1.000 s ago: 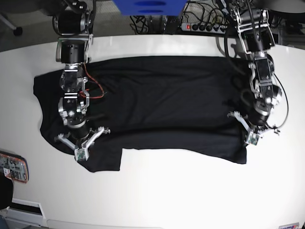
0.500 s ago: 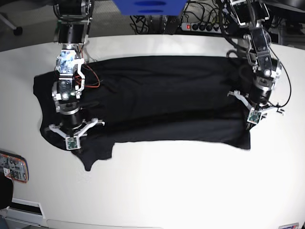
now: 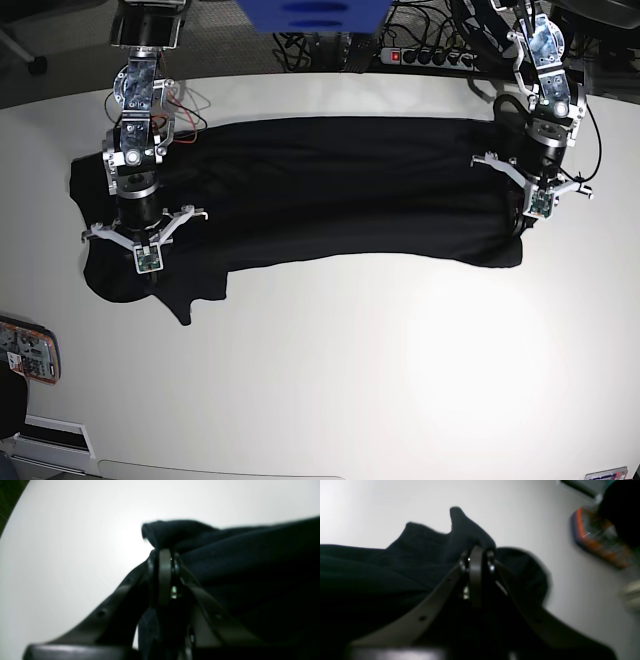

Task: Fold the T-shirt properly
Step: 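Lift the hem with both grippers and fold it toward the collar edge, then lower the folded hem onto the collar edge with both grippers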

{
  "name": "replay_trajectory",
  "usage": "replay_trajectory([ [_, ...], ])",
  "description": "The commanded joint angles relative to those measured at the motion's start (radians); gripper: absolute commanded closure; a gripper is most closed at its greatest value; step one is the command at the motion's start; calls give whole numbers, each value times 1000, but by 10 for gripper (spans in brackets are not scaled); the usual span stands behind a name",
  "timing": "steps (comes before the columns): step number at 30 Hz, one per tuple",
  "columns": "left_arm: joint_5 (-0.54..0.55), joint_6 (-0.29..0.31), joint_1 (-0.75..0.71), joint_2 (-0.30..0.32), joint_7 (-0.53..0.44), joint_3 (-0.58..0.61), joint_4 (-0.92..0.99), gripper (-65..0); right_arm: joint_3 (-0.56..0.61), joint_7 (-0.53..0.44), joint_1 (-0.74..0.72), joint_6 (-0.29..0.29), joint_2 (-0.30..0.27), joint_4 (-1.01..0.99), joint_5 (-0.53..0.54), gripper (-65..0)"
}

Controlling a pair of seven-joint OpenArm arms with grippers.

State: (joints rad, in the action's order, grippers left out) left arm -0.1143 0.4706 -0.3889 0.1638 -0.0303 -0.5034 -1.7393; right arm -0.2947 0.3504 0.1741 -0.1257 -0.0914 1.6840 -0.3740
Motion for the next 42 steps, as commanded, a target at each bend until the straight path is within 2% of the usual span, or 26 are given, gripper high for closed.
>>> replay_trajectory([
  [1,14,-9,-2,9,-26,-5,-20,0,-4,-38,-21,16,-9,43,-30,0],
  [4,15,-9,-25,7,-27,-5,-40,0,-4,-38,-18,16,-8,90,-116,0],
  [7,15,-9,-52,4,-27,-5,-74,0,-4,-38,20,16,-5,109,-155,0],
  [20,46,-9,-138,-8,-27,-33,-112,0,-31,-38,141,18,-5,126,-151,0],
  [30,71,-9,-149,-17,-27,-34,-104,0,-34,-37,236,19,-5,149,-158,0],
  [37,69,-9,-149,-19,-27,-34,-103,0,-85,-37,246,19,-5,193,-161,0],
  [42,64,-9,-149,-16,-27,-33,-103,0,-77,-38,264,19,-3,196,-216,0],
])
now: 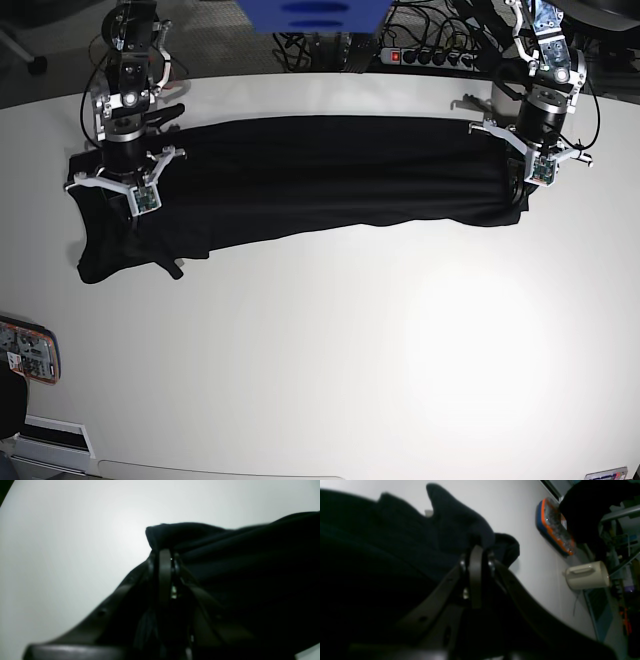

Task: Fold the T-shirt properly
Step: 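Lower the folded hem onto the collar edge with both grippers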

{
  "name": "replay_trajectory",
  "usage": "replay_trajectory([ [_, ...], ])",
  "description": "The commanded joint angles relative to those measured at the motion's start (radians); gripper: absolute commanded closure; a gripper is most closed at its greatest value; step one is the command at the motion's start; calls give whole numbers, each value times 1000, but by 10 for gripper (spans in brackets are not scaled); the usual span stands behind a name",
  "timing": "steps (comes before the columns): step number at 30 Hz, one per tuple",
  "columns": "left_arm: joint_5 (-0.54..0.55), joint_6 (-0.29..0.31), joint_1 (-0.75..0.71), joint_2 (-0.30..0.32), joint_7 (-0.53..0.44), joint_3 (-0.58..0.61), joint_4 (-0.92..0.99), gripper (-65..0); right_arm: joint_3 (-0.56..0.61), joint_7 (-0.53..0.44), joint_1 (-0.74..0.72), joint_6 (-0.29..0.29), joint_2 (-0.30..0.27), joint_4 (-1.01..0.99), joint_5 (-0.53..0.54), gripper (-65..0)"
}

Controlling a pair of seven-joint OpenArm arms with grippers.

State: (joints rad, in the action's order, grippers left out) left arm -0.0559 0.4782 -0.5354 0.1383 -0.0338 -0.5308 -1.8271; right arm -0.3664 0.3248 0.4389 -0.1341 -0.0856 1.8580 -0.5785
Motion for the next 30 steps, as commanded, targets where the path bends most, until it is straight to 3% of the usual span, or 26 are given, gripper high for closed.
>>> replay_trajectory([
  [1,6,-17,-1,10,-24,-5,-15,0,-6,-13,1,27,-9,29,-13,0],
  [9,4,-17,-1,16,-24,-5,76,0,-12,-13,51,27,39,70,-16,0],
  [15,4,-17,-1,37,-24,-5,96,0,-6,-10,67,27,40,62,-16,0],
  [19,3,-17,-2,42,-24,-4,97,0,-3,84,65,27,39,61,-18,0],
  [25,3,-16,-4,39,-22,-4,97,0,-3,115,67,26,34,61,-18,-278],
  [30,3,-16,-30,44,-22,-4,91,-34,-4,115,88,26,34,64,-18,-431],
])
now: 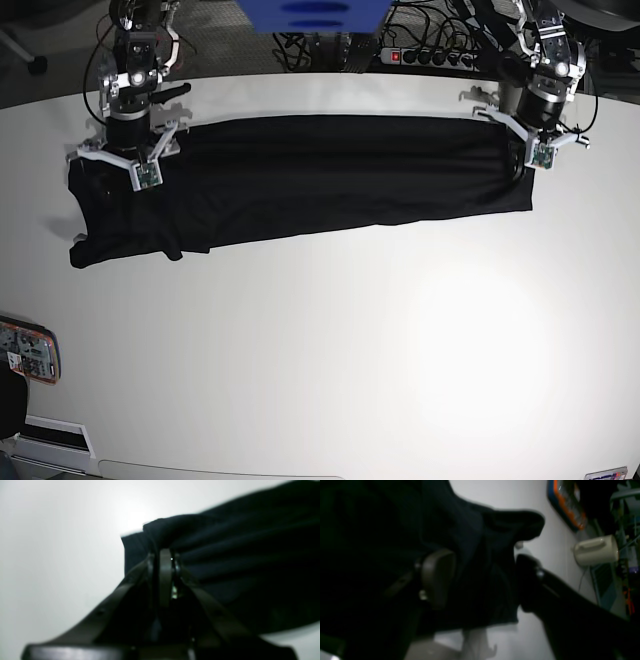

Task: Fold the T-shirt properly
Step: 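Lower the folded hem onto the collar edge with both grippers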

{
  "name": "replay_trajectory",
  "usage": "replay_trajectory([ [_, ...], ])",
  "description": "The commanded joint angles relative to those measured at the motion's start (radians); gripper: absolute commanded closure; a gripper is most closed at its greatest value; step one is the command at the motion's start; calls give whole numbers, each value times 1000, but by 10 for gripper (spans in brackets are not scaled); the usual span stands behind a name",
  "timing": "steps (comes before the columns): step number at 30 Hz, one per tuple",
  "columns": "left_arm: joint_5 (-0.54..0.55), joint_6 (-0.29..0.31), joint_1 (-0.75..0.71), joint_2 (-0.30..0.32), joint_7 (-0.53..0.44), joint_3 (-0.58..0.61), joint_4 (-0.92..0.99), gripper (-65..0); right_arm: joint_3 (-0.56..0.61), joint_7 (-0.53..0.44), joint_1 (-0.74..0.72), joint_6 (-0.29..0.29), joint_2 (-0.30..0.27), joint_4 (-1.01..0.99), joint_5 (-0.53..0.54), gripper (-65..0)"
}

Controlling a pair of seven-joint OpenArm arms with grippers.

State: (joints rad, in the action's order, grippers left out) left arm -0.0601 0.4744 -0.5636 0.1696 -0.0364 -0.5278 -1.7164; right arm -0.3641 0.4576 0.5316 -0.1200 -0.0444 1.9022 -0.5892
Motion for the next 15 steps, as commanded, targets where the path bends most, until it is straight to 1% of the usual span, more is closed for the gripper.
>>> replay_trajectory([
  [1,7,-12,-3,12,-20,-7,-21,-34,-9,-18,-5,12,-7,21,-7,-452],
  [3,7,-12,-20,12,-20,-8,-38,-34,-13,-18,-3,12,-4,27,-7,-471],
  [7,7,-12,-112,9,-20,-10,-159,-34,-17,-18,31,12,-4,29,-7,-471],
  [10,7,-12,-157,8,-20,-10,-244,-34,-52,-23,57,12,-4,30,-7,-471],
  [13,7,-12,-177,6,-20,-12,-305,-35,-66,-24,57,12,-4,36,-7,-471],
  [15,7,-12,-172,5,-20,-28,-313,-34,-66,-23,57,12,-4,36,-7,-471],
])
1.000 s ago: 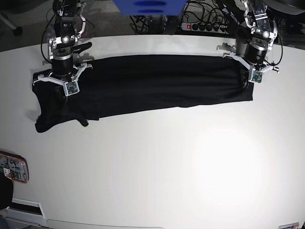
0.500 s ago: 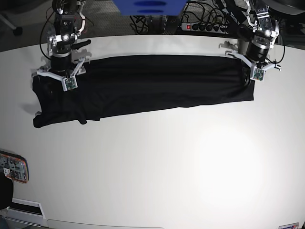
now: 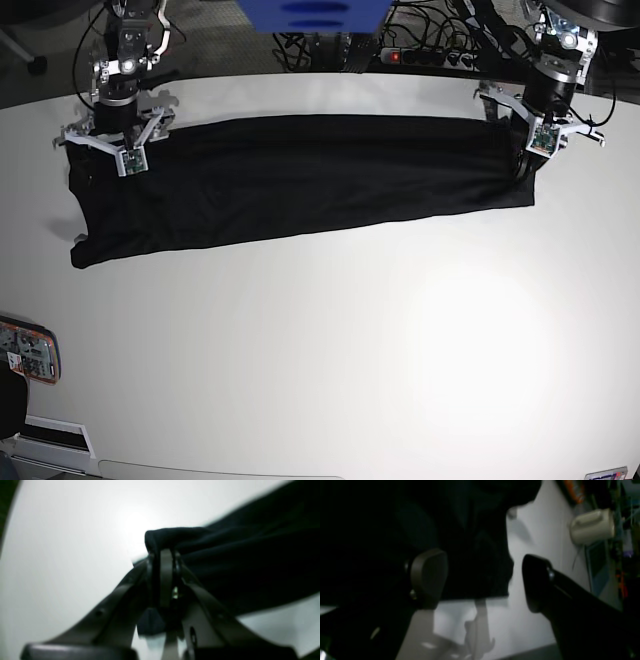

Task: Fold the T-shirt properly
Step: 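Lower the folded hem onto the collar edge with both grippers, then pull the folded strip with both grippers to straighten it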

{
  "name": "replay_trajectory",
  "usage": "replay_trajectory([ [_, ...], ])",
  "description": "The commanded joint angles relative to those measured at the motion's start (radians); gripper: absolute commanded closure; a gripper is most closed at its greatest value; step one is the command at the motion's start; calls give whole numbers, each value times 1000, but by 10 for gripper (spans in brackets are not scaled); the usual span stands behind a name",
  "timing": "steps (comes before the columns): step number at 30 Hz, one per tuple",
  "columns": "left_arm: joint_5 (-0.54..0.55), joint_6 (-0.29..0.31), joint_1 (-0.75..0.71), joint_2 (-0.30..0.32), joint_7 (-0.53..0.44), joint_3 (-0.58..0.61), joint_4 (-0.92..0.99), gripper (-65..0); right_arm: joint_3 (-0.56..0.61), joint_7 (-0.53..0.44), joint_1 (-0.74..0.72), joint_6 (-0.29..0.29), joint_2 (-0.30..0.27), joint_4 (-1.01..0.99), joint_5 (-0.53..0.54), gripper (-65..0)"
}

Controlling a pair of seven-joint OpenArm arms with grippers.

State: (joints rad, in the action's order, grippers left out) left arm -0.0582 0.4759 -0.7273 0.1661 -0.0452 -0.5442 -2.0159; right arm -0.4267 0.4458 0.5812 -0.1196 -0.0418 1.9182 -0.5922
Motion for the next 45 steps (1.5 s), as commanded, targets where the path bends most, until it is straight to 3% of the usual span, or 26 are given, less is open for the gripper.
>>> replay_trajectory([
  [1,5,-13,-5,8,-8,-21,-13,-34,-4,-11,7,11,-7,20,-4,-471],
  [17,10,-13,-2,8,-8,-104,43,-44,5,-9,3,11,-11,16,-1,-471],
  [20,8,-13,-2,8,-6,-104,43,-114,5,-8,3,11,-11,16,1,-471],
  [25,5,-13,-2,8,-3,-104,43,-314,5,-8,3,11,-11,14,1,-471],
  [28,5,-13,-2,8,-5,-104,43,-379,7,-8,3,11,-11,14,1,-471],
  [40,16,-13,-2,-12,-9,-95,20,-384,56,-15,3,11,-11,19,2,-471],
  [45,14,-13,70,-30,-3,9,90,-384,144,-9,-28,11,-11,20,2,-471],
])
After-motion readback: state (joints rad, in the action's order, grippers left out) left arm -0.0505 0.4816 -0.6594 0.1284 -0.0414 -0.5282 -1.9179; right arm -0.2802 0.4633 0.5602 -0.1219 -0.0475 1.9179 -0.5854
